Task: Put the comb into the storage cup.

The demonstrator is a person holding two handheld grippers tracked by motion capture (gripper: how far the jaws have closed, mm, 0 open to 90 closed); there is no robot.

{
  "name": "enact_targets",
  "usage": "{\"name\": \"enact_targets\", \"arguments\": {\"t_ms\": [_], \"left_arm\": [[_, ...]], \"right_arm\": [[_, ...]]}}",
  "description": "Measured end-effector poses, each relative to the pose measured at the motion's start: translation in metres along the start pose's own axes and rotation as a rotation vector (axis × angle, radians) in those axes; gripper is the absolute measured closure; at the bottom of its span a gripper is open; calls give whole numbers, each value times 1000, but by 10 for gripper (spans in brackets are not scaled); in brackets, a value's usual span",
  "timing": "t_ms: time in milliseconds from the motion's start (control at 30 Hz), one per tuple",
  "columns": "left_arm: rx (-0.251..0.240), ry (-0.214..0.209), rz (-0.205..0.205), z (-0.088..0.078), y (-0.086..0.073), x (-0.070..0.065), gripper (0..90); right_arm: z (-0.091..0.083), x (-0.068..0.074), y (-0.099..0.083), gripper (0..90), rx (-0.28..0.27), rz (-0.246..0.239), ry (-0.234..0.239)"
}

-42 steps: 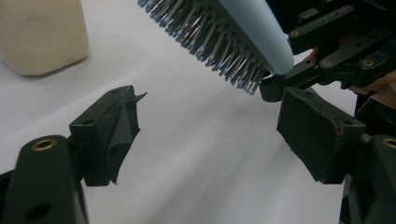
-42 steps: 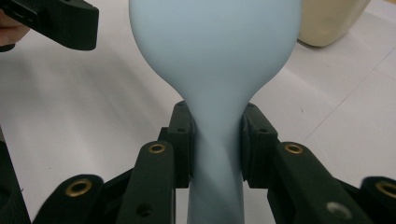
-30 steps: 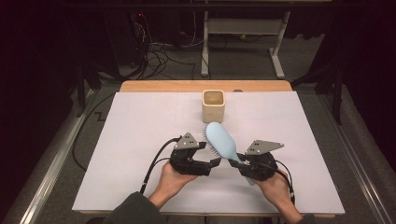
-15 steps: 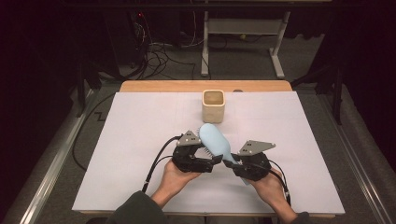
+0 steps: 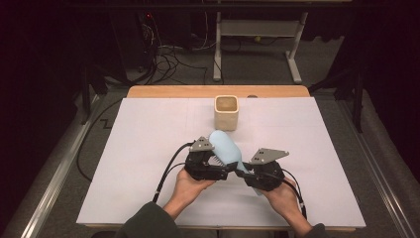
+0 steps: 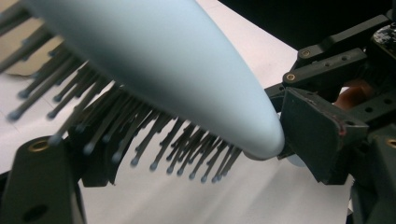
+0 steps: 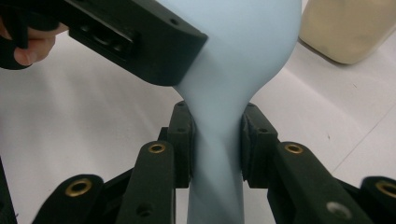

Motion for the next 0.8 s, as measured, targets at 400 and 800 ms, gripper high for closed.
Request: {"name": "enact_targets", "arguments": {"t_ms": [400,800], "left_arm": [[10,-17,-12,0,4,-2,251],[15,-7,0,7,6,-6,260]], "right_arm": [[3,3,2,706,4,-18,5],[3,2,4,706,-5,-8,-1]]}}
Point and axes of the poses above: each handheld gripper's, and its own axes: z roughly forward along the jaws, y roughly out of its top, x roughly to its left, the point moved 2 cm from there along z, roughly forward along the jaws, and after that the axes turned 10 degrees about -y, right-handed, at the moved point
